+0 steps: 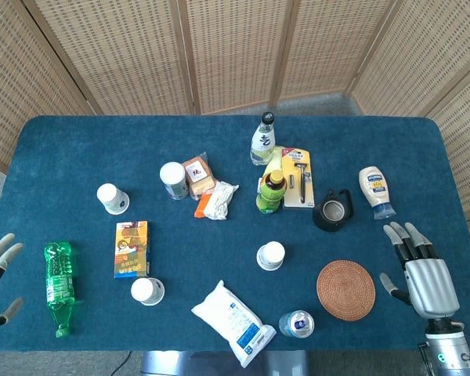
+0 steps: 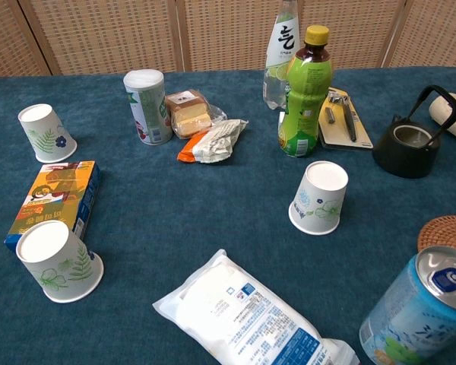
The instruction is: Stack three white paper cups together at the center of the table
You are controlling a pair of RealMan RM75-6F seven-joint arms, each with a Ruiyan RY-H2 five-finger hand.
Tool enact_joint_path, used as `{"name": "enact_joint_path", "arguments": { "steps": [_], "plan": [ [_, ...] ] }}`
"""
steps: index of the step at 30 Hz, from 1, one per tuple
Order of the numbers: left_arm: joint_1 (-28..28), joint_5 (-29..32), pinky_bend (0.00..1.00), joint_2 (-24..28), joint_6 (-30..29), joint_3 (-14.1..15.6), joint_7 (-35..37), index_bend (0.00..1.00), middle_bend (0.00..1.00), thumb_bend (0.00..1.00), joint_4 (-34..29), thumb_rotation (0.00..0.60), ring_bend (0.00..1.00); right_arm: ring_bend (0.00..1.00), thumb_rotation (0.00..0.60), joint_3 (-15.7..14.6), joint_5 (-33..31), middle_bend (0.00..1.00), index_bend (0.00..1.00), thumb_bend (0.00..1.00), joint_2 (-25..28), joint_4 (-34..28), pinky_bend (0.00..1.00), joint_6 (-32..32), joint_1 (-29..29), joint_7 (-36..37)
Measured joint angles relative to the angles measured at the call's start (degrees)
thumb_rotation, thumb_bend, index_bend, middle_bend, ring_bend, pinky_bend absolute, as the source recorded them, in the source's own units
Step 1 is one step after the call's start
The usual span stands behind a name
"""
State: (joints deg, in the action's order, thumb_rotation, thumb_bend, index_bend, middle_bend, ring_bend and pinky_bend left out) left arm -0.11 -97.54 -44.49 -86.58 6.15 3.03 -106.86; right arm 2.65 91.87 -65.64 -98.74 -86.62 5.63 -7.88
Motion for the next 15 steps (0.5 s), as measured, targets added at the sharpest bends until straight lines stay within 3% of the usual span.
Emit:
{"name": "enact_joint_path", "arguments": {
  "steps": [15],
  "plan": [
    [0.3,-1.1,0.04,0.3,-1.1,0.1,0.1,0.0,0.0,0.36,-0.2,0.6,0.0,0.0,0.6,-0.9,1.1,0.0,0.07,0.26,-0.4,0.0,0.18,1.2,0.5,0.5]
  ]
}}
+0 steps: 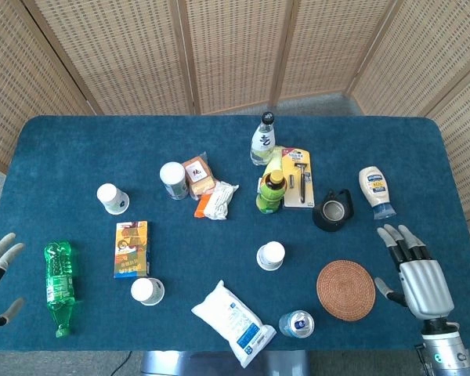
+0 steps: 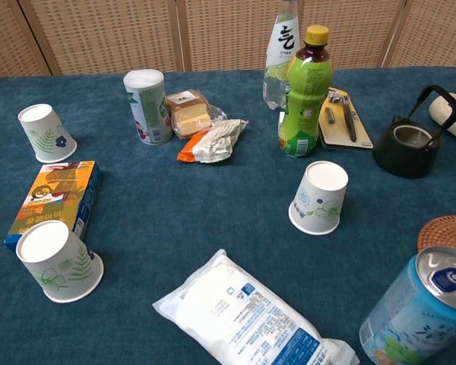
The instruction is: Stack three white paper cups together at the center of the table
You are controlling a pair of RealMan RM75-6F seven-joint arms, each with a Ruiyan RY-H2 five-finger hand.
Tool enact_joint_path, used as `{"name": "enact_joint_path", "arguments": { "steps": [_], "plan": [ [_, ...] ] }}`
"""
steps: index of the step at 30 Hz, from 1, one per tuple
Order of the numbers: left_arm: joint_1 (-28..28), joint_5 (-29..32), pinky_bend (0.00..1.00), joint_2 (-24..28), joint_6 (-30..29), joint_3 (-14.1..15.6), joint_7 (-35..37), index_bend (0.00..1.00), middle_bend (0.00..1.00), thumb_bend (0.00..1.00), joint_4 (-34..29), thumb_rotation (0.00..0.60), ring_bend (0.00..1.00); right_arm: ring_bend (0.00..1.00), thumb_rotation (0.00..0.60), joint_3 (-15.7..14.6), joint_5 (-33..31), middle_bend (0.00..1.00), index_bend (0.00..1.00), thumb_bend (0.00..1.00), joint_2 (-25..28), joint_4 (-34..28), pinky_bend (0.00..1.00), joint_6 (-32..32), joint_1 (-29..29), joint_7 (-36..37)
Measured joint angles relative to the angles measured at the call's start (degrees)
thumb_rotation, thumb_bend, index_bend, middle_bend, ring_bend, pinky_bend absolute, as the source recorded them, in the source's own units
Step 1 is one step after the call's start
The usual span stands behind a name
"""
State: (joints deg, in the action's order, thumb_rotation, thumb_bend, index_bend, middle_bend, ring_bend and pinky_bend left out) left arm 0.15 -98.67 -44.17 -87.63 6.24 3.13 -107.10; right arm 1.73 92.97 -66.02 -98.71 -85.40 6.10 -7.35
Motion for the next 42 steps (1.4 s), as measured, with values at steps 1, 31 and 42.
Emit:
{"name": "enact_joint_path", "arguments": {
  "steps": [1,31,42],
  "plan": [
    [0.0,0.0,0.04,0.0,-0.1,0.0,0.1,0.0,0.0,0.36,0.0,0.6,0.0,0.0,0.6,-0.2,0.2,0.0,0.07,0.26,-0.1,0.0,0.18,0.2,0.1,0.0],
    [-0.3,2.3,0.05,-0.2,1.2,-0.5,0.3,0.0,0.0,0.36,0.2,0.6,0.0,0.0,0.6,1.5,-3.2,0.0,0.07,0.27,-9.3,1.4,0.18,25.2,17.1,6.7],
    [-0.6,3.3,0.05,-0.3,1.9,-0.8,0.6,0.0,0.0,0.36,0.6,0.6,0.0,0.0,0.6,2.8,-6.5,0.06,0.09,0.28,-15.8,7.2,0.2,29.0,21.5,6.3]
  ]
}}
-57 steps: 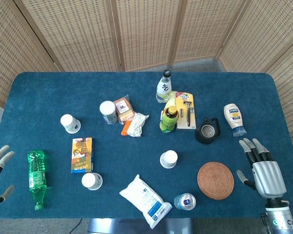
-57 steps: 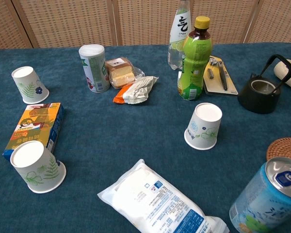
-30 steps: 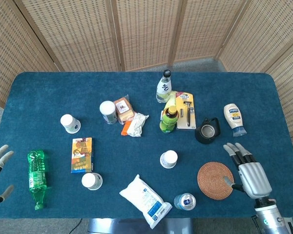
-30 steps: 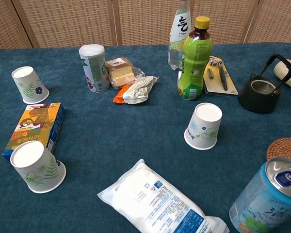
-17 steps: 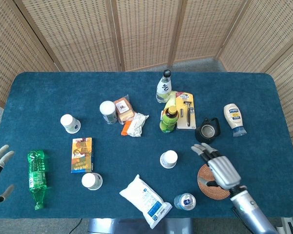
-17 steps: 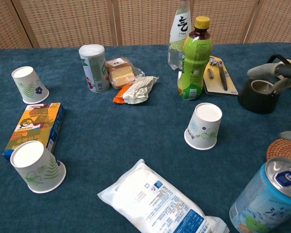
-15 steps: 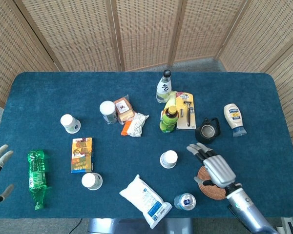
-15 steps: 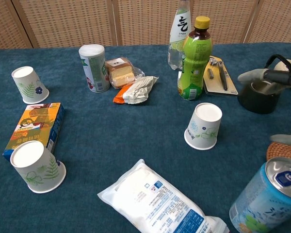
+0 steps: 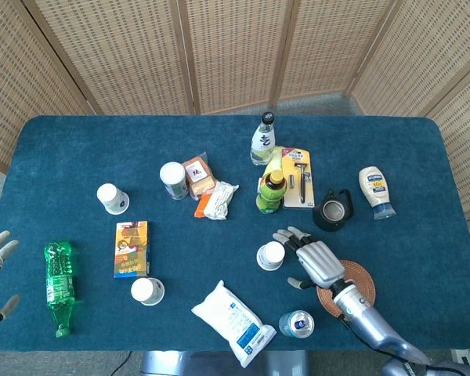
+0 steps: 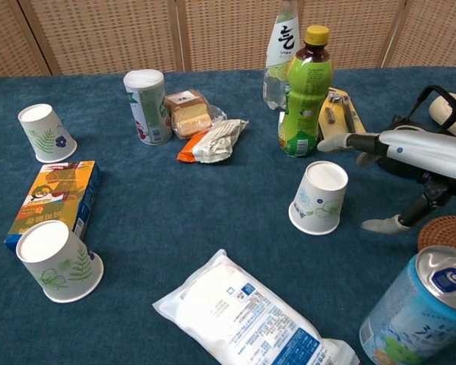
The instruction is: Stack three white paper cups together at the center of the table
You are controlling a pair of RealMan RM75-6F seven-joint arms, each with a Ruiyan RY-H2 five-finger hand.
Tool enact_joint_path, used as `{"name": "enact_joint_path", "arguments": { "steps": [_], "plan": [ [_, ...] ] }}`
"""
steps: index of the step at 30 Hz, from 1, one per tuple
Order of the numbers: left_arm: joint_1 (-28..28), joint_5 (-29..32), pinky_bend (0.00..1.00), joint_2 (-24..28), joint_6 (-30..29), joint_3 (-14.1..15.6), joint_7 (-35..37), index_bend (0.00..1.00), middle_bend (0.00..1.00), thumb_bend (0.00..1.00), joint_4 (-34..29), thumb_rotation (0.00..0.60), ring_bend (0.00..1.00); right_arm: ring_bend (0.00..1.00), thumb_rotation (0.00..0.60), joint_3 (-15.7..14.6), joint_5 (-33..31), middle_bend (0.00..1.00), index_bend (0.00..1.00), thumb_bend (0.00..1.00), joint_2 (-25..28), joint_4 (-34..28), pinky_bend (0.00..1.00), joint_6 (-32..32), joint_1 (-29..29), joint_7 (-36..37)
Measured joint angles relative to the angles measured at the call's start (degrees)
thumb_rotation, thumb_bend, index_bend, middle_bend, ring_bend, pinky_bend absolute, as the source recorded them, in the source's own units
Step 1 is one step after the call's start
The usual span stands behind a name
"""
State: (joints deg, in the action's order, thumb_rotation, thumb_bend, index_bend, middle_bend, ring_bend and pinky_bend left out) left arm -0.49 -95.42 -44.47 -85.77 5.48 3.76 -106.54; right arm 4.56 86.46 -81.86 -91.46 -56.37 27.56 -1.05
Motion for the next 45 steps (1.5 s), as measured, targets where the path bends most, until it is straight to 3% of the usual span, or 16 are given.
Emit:
{"name": "enact_joint_path", "arguments": {
  "steps": [14,24,37,45],
  "plan": [
    [-0.2,0.6,0.05,-0.2,0.5,-0.2,-0.1,0.0,0.0,0.36,0.1,0.6,0.0,0.0,0.6,0.0,-1.1,0.24,0.19,0.32,-6.1,5.4,0.21,-0.6,2.0,1.0],
    [-0.3,0.8,0.05,-0.2,0.7,-0.2,-0.2,0.0,0.0,0.36,0.3,0.6,0.0,0.02,0.6,-1.0,-1.0,0.31,0.28,0.38,-7.6,7.6,0.23,-2.7,1.7,2.4],
    [-0.4,0.8,0.05,-0.8,1.3,0.0,-1.4,0.0,0.0,0.36,0.1,0.6,0.0,0.03,0.6,0.0,0.8,0.34,0.3,0.37,-7.2,3.0,0.24,-3.6,3.8,1.0],
    [-0.4,0.8,0.05,-0.7,1.3,0.0,-1.0,0.0,0.0,0.36,0.1,0.6,0.0,0.04,0.6,1.9,-1.3,0.35,0.31,0.36,-10.8,1.6,0.25,-1.6,6.5,-2.2]
  ]
}}
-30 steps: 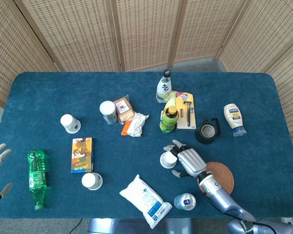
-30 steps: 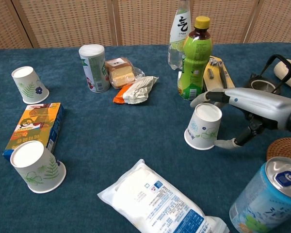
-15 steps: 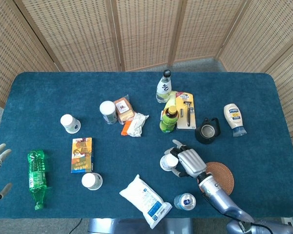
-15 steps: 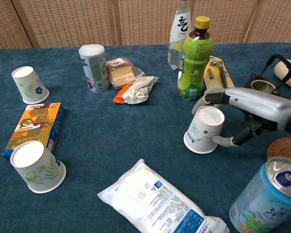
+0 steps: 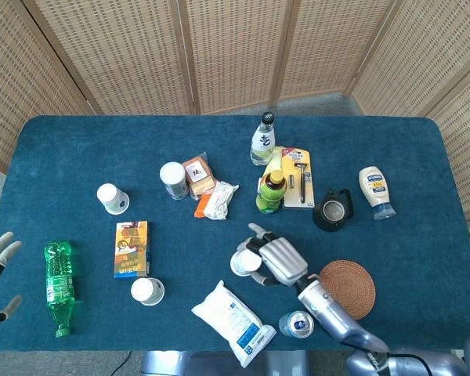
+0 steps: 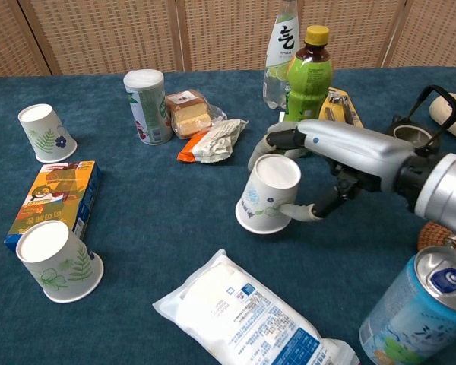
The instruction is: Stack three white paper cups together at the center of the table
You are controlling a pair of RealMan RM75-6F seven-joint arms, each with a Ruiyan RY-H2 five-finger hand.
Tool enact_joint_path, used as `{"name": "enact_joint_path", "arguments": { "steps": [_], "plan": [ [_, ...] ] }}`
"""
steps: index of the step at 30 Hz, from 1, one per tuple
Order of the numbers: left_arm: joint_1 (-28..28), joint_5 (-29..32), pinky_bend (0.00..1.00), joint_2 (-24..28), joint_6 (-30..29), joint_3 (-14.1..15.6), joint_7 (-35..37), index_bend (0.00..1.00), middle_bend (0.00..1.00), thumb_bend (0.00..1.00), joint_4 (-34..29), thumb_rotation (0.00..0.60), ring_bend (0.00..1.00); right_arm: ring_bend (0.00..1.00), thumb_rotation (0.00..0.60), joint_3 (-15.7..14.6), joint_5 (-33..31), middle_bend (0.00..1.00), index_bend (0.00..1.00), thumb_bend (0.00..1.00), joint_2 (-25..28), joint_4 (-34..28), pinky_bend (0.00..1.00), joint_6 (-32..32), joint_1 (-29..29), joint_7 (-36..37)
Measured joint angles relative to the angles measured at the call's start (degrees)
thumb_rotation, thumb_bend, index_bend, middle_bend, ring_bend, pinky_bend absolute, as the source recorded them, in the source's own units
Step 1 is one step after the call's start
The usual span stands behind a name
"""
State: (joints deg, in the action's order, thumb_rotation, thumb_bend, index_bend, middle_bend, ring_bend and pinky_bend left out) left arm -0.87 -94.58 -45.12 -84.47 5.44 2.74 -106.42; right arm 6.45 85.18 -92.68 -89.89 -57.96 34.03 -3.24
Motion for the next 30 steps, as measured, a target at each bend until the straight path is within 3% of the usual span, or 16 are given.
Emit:
{"name": "enact_joint_path", "arguments": {
  "steps": [8,19,24,27,30],
  "plan": [
    [0.1,-0.2,0.05,0.5,-0.7,0.0,1.4,0.0,0.0,0.36,0.2,0.6,0.0,0.05,0.6,2.9,-4.2,0.36,0.32,0.35,-6.2,2.6,0.25,3.1,4.0,-4.1],
    [0.0,0.4,0.05,1.1,-0.4,-0.2,3.4,0.0,0.0,0.36,0.8,0.6,0.0,0.05,0.6,4.7,-9.5,0.36,0.32,0.36,-10.0,6.6,0.25,6.3,7.9,-10.8],
    [0.0,0.3,0.05,1.1,-0.5,-0.2,3.6,0.0,0.0,0.36,0.9,0.6,0.0,0.05,0.6,4.3,-9.5,0.26,0.09,0.33,-10.1,7.2,0.25,6.1,8.4,-11.2],
    [-0.1,0.5,0.05,1.0,-0.3,-0.2,3.5,0.0,0.0,0.36,0.9,0.6,0.0,0.02,0.6,4.6,-9.9,0.18,0.02,0.32,-9.3,7.0,0.25,6.3,8.6,-10.3],
    [-0.1,0.5,0.05,0.9,-0.1,-0.2,3.1,0.0,0.0,0.36,0.9,0.6,0.0,0.01,0.6,4.8,-9.9,0.17,0.0,0.32,-8.2,6.5,0.25,6.2,8.8,-10.0]
  ]
}}
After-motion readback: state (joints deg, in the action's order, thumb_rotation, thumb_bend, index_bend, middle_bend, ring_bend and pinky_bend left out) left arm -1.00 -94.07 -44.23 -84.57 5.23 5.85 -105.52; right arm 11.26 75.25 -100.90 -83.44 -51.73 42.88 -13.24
